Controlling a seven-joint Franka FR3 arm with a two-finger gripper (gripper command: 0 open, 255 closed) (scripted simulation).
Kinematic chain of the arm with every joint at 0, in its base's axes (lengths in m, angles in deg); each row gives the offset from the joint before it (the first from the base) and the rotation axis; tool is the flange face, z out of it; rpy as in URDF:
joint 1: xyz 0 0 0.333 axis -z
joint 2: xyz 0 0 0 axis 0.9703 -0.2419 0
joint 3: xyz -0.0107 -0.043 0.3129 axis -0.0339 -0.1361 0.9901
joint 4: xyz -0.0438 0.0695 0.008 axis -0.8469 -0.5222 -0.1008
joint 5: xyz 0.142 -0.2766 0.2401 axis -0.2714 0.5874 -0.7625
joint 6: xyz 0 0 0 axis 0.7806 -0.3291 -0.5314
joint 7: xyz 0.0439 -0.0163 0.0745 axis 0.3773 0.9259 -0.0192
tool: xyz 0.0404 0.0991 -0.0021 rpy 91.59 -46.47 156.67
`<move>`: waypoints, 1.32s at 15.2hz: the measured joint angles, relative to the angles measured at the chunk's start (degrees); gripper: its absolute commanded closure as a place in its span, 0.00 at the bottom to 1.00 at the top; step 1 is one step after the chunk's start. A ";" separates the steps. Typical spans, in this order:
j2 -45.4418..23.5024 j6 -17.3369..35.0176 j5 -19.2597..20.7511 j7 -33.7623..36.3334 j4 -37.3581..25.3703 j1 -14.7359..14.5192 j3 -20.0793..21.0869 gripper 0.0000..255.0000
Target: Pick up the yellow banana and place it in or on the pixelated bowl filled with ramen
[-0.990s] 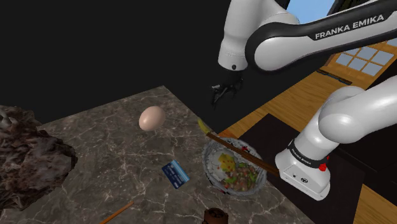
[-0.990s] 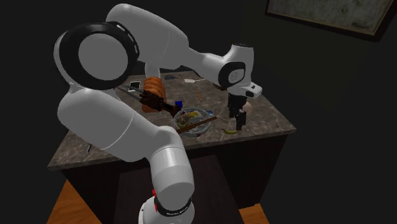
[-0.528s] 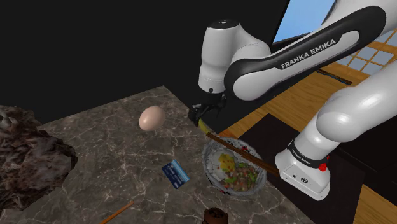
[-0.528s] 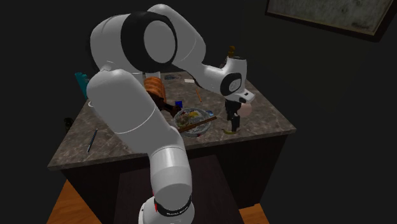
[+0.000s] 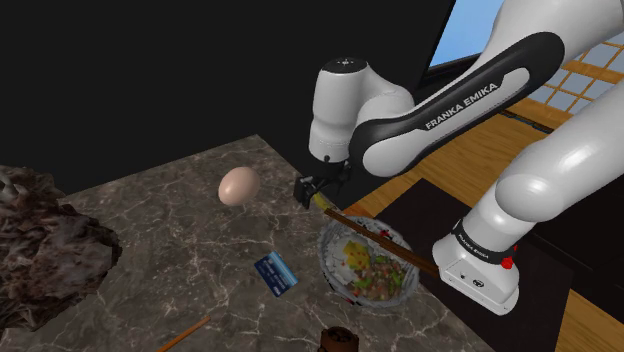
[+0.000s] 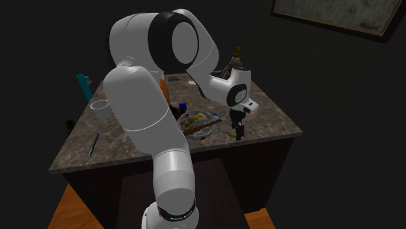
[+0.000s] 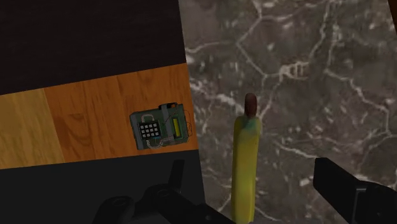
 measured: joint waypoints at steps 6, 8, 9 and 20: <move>-0.21 0.42 0.14 0.09 0.21 0.08 0.08 1.00; -0.21 0.42 0.14 0.09 0.21 0.08 0.08 1.00; -0.21 0.42 0.14 0.09 0.21 0.08 0.08 1.00; 2.20 -2.62 -1.44 -1.22 -0.76 -0.80 -0.93 1.00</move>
